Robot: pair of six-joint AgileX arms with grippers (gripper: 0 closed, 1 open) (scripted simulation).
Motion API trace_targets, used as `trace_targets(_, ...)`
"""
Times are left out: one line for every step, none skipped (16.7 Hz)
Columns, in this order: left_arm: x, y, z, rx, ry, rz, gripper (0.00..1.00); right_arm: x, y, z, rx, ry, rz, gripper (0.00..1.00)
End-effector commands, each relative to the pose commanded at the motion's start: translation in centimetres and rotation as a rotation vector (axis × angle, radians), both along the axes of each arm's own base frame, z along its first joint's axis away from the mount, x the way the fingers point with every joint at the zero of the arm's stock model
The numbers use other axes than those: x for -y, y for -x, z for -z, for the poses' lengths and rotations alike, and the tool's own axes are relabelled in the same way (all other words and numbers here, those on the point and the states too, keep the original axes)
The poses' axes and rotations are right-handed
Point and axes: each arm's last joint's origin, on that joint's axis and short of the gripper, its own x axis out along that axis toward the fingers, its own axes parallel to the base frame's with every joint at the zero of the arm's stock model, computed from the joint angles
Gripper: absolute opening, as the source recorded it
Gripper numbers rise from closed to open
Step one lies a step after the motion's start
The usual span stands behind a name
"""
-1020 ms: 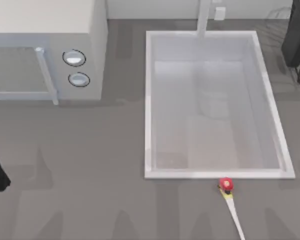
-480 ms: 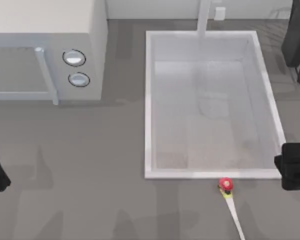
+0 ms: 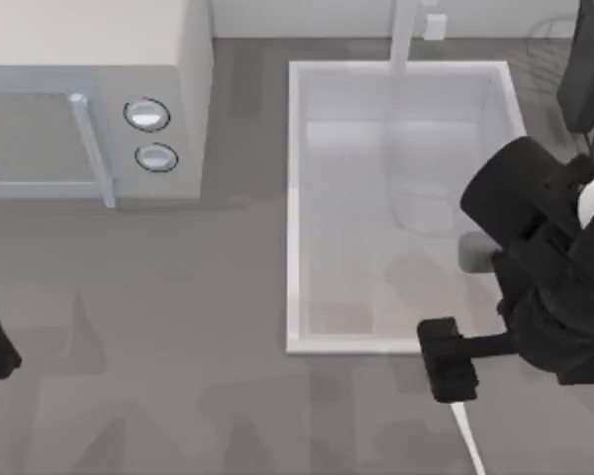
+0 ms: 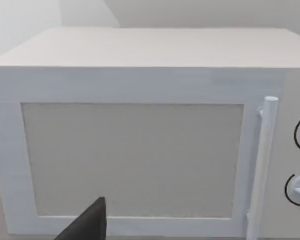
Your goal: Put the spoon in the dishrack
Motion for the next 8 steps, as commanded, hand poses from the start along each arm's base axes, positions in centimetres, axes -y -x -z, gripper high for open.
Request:
trace_targets(0.0, 0.0, 0.0, 0.0, 0.0, 0.0, 1.0, -0.8, -0.2, 0.2, -0.026, 0.02, -0.004, 1.0)
trace_targets(0.0, 0.0, 0.0, 0.0, 0.0, 0.0, 1.0, -1.5, -0.4, 0.3, -0.046, 0.036, -0.007, 1.0)
trace_targets(0.0, 0.0, 0.0, 0.0, 0.0, 0.0, 1.0, -2.0, -0.5, 0.4, -0.06, 0.047, -0.01, 1.0)
trace_targets(0.0, 0.0, 0.0, 0.0, 0.0, 0.0, 1.0, -2.3, -0.5, 0.5, -0.068, 0.054, -0.011, 1.0)
trace_targets(0.0, 0.0, 0.0, 0.0, 0.0, 0.0, 1.0, -2.3, -0.5, 0.5, -0.07, 0.055, -0.011, 1.0)
trace_targets(0.0, 0.0, 0.0, 0.0, 0.0, 0.0, 1.0, -2.3, -0.5, 0.5, -0.07, 0.055, -0.011, 1.0)
trace_targets(0.0, 0.0, 0.0, 0.0, 0.0, 0.0, 1.0, -2.3, -0.5, 0.5, -0.07, 0.055, -0.011, 1.0)
trace_targets(0.0, 0.0, 0.0, 0.0, 0.0, 0.0, 1.0, -2.3, -0.5, 0.5, -0.07, 0.055, -0.011, 1.0)
